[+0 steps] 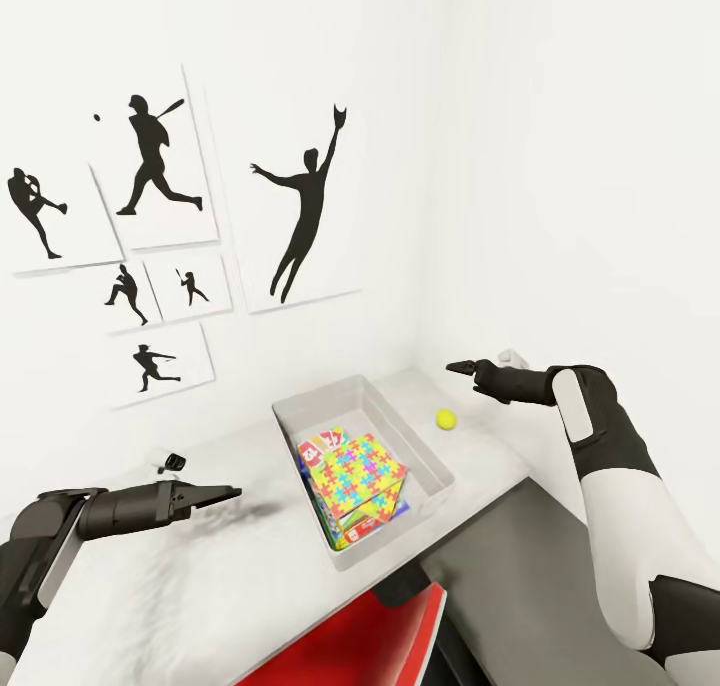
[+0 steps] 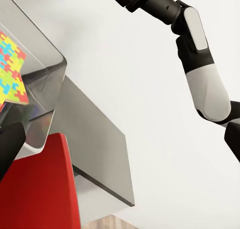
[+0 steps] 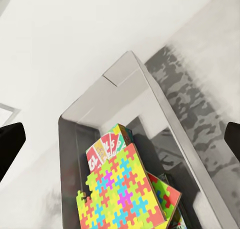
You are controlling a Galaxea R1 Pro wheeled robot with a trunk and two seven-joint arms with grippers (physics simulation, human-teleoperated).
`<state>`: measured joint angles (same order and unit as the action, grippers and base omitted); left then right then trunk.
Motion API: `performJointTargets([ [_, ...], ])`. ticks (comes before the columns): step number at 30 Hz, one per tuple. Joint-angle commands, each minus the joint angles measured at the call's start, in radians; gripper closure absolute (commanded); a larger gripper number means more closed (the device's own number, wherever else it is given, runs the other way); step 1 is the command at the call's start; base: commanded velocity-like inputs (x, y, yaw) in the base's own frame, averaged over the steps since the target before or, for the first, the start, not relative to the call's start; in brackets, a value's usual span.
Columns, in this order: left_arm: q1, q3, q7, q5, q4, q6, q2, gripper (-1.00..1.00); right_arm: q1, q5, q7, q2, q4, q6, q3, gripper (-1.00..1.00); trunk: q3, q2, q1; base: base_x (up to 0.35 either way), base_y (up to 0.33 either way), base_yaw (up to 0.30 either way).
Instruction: Put all the toys in the child's room - the three board games (two on the bed and one on the table), the two jigsaw puzzles on the table, and the tennis ball on the table - inside the toy box on the table in the child's room.
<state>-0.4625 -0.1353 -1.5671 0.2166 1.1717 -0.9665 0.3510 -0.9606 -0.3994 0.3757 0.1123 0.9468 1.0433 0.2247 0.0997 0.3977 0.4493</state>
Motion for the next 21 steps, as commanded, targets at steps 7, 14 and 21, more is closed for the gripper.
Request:
performJointTargets([
  [7, -0.001, 0.000, -0.004, -0.001, 0.000, -0.011, 0.000, -1.00, -0.001, 0.009, 0.010, 0.000, 0.000, 0.004, 0.002, -1.00, 0.002, 0.002, 0.001, 0.003, 0.000, 0.000],
  [14, -0.001, 0.000, -0.004, -0.001, 0.000, -0.011, 0.000, -1.00, -0.001, 0.009, 0.011, 0.001, 0.000, 0.004, 0.002, -1.00, 0.002, 0.002, 0.001, 0.042, 0.000, 0.000],
  [21, -0.001, 0.000, -0.004, 0.000, 0.000, -0.011, 0.000, -1.00, -0.001, 0.009, 0.011, 0.001, -0.002, 0.004, 0.003, -1.00, 0.002, 0.002, 0.001, 0.005, 0.000, 0.000],
])
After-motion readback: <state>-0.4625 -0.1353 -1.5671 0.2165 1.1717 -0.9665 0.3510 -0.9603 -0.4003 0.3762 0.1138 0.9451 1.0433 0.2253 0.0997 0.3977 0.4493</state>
